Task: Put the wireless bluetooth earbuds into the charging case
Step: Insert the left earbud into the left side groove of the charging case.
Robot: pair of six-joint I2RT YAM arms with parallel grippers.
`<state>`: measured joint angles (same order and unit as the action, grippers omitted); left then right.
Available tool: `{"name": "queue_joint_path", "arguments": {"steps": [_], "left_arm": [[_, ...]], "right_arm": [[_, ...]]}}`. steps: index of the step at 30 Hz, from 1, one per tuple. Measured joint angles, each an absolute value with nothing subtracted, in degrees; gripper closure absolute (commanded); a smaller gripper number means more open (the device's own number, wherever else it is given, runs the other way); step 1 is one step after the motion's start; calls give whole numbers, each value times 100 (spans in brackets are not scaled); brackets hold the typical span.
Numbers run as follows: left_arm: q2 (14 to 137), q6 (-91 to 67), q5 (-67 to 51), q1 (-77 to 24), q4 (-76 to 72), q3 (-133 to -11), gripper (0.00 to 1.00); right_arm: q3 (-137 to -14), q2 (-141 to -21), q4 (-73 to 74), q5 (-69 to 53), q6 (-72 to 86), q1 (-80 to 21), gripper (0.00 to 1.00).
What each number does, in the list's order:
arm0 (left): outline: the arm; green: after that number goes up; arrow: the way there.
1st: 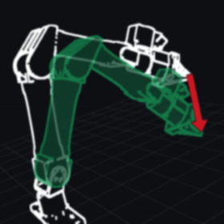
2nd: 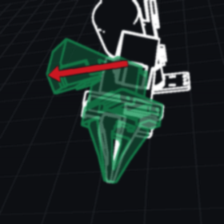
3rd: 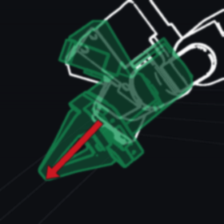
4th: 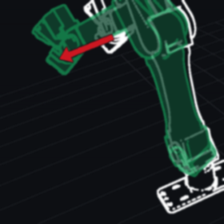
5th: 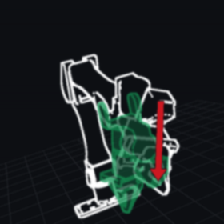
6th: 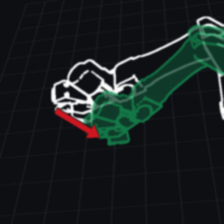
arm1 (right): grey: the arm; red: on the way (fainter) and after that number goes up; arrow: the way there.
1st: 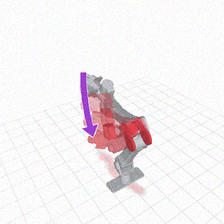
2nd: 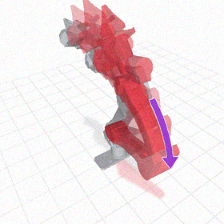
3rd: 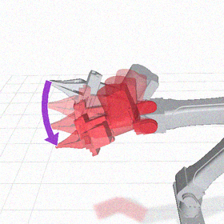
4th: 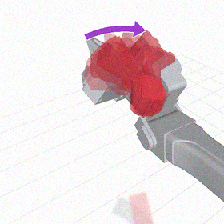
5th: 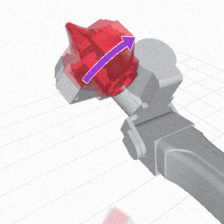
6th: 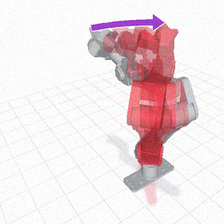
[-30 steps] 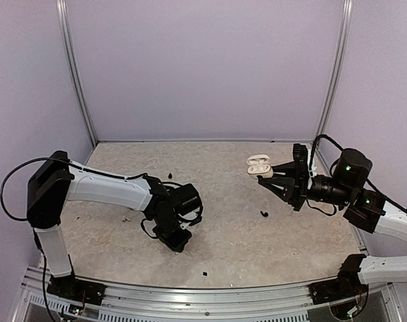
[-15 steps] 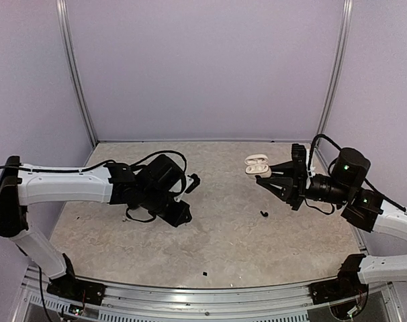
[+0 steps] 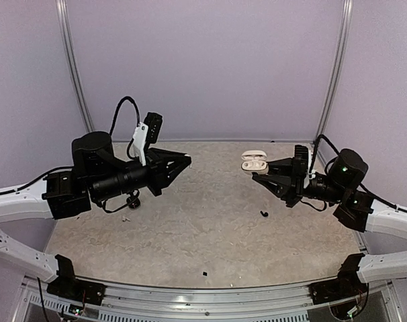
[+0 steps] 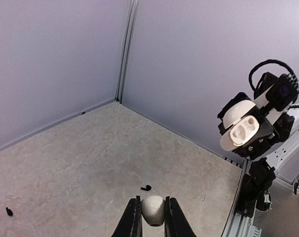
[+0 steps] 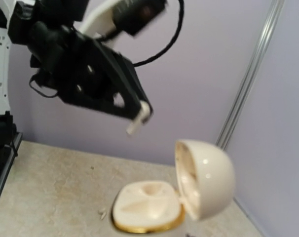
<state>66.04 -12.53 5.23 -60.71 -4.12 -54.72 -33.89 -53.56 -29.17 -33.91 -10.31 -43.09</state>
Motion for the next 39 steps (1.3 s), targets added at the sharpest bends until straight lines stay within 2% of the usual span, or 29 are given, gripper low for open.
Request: {"name": "queue_joint_path", "arguments": {"steps": [7, 16, 39], "left_arm": [[6497, -803, 687, -6563, -1758, -5262, 90], [7057, -582, 779, -6696, -2827, -5297, 90], [7754, -569, 491, -6735, -3428, -5492, 90]], "right_arm": [[-3369, -5590, -3577, -3336, -963, -4418, 100], [-3371, -6027, -4034, -2886, -541, -4797, 100], [-3380, -6449, -4751, -2418, 137, -5024, 100]]}}
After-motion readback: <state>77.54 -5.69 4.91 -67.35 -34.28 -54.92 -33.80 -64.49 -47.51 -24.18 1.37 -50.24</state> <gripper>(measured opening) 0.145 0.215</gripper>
